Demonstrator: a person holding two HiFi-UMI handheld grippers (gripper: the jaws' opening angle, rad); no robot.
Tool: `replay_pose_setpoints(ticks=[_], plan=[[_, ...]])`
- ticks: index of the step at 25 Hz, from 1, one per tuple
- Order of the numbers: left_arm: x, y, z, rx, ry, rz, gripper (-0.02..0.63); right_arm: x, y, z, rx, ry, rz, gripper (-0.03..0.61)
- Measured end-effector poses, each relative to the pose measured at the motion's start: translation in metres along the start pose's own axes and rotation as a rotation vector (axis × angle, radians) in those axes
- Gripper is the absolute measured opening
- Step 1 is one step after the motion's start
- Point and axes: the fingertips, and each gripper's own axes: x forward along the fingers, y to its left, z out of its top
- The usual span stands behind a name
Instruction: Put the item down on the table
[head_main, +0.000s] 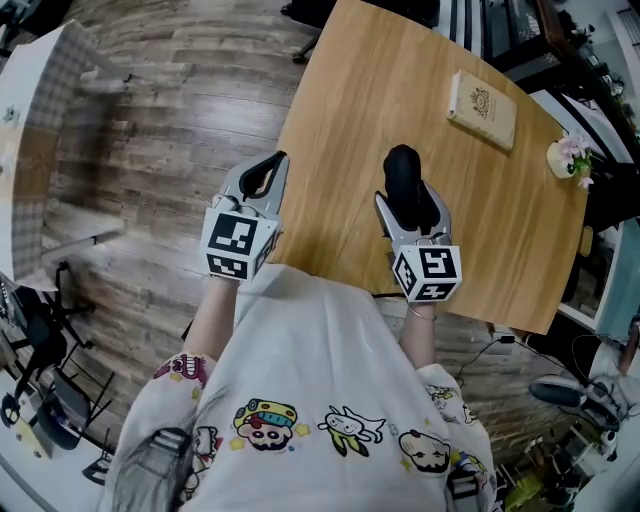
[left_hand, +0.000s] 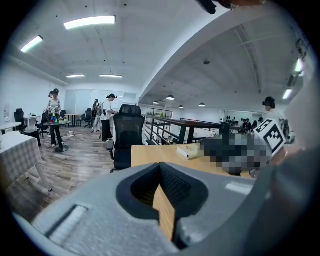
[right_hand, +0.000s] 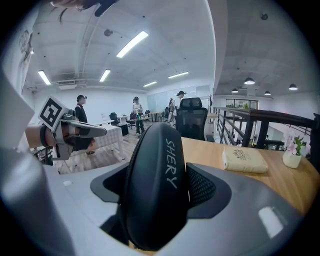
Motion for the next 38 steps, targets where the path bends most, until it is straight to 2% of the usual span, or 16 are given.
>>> replay_pose_setpoints(ticks=[7, 15, 23, 31, 38], plan=[[0.004, -0.004, -0.001, -0.006, 0.002, -0.022, -0.002, 0.001, 0.001, 0.000, -0.024, 0.015, -0.004, 0.350], [0.010, -0.008, -0.009, -0.007, 0.018, -0.032, -0.002, 0.014, 0.002, -0.015, -0.082, 0.082, 0.021, 0.351], [0.010, -0.011, -0.020, -0.018, 0.039, -0.046, -0.002, 0.030, 0.015, -0.044, -0.198, 0.185, 0.073, 0.351], [0.007, -0.013, -0.035, -0.018, 0.063, -0.043, -0.002, 0.052, 0.043, -0.081, -0.411, 0.312, 0.145, 0.351], [0.000, -0.008, -0.047, -0.039, 0.077, -0.031, -0.002, 0.072, 0.070, -0.104, -0.475, 0.360, 0.213, 0.351]])
